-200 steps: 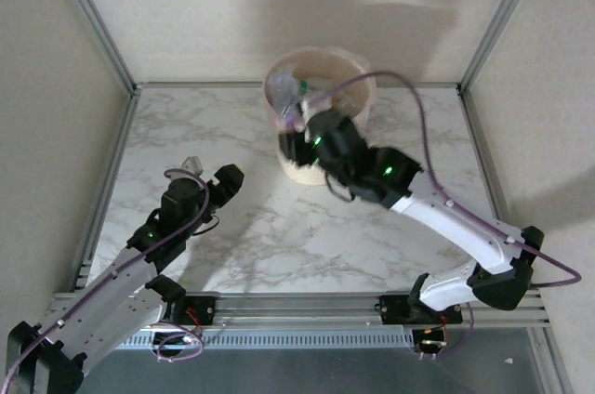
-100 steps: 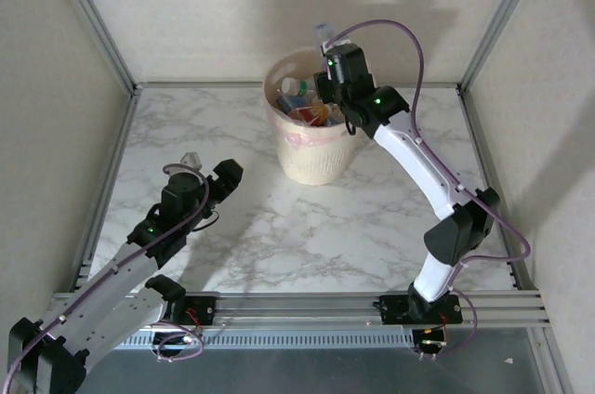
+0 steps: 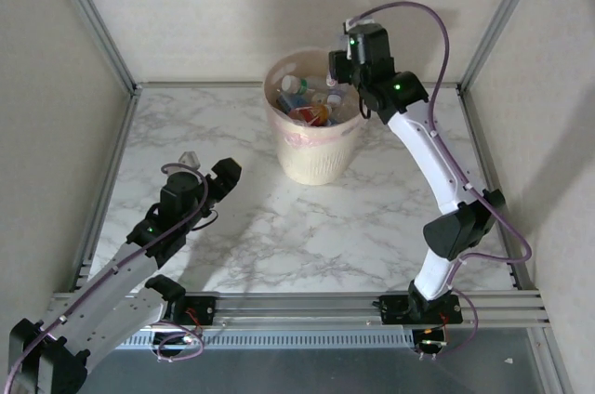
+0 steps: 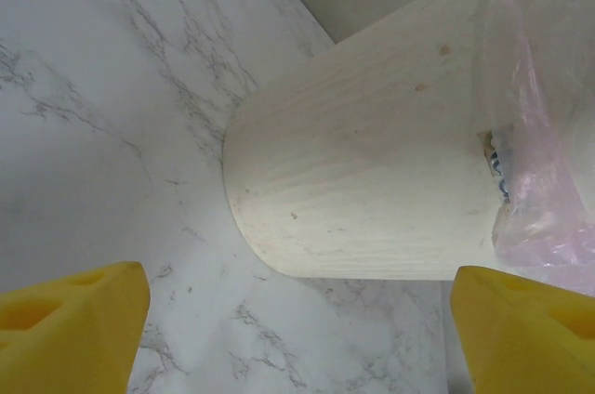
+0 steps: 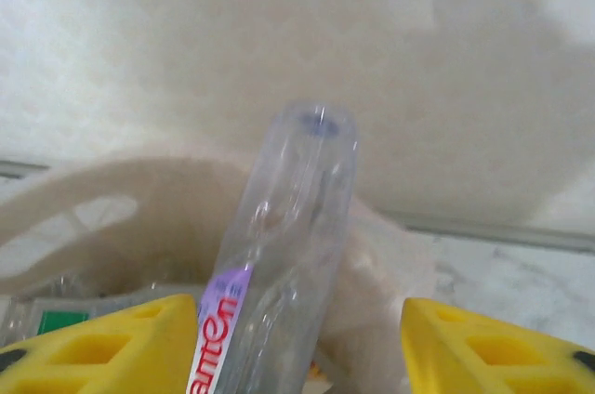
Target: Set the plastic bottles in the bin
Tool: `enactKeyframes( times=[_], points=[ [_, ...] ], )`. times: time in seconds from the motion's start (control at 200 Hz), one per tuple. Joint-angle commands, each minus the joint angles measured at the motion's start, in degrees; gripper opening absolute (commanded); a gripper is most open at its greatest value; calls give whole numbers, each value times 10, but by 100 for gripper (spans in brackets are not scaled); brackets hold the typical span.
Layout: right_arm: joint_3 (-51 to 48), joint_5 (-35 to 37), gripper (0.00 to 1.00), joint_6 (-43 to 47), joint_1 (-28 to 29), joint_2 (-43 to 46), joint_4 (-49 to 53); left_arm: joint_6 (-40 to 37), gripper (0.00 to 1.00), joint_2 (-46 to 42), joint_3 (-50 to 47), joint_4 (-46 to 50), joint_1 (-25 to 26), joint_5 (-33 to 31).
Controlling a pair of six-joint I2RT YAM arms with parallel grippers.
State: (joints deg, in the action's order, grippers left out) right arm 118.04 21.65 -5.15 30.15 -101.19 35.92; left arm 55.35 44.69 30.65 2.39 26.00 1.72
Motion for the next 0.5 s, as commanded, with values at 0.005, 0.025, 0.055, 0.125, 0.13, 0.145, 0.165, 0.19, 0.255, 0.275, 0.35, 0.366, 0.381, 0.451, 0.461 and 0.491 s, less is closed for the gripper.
enactKeyframes(
  times=[0.005,0.025,0.055,0.125,0.13,0.145,0.165,0.19,0.255,0.275,0.35,0.366,0.381,0.451,0.461,0.491],
  points=[
    [51,-15,55,-17,-13,-34,26,0,84,-2,4,-12,-7,4],
    [59,-20,54,-20,-16,-38,28,-1,84,-3,4,-11,-8,4],
    [74,-28,53,-25,-21,-48,34,-2,84,-3,4,-10,-8,5],
    [119,-51,51,-38,-37,-76,54,-4,84,-3,3,-10,-11,7],
    [121,-53,51,-39,-38,-78,56,-4,84,-3,3,-9,-11,8],
    [131,-58,51,-41,-41,-84,59,-4,84,-3,3,-9,-11,8],
    [142,-64,51,-45,-45,-93,65,-4,84,-3,3,-9,-11,9],
    [156,-74,51,-50,-51,-103,71,-5,84,-3,3,-9,-12,10],
    [181,-123,51,-66,-66,-122,80,-5,84,-4,4,-10,-14,11],
    [182,-138,51,-70,-70,-126,79,-5,84,-5,3,-10,-14,11],
    [180,-175,50,-79,-76,-135,75,-5,84,-6,2,-8,-16,12],
    [180,-179,50,-80,-77,-137,75,-5,84,-6,3,-8,-17,12],
    [179,-183,49,-81,-77,-139,75,-5,84,-5,2,-8,-17,12],
    [170,-202,50,-86,-77,-145,71,-4,84,-5,2,-8,-18,14],
    [169,-204,50,-87,-77,-145,70,-5,84,-6,1,-7,-18,14],
    [162,-212,49,-88,-77,-146,66,-4,84,-6,1,-9,-19,14]
  ],
)
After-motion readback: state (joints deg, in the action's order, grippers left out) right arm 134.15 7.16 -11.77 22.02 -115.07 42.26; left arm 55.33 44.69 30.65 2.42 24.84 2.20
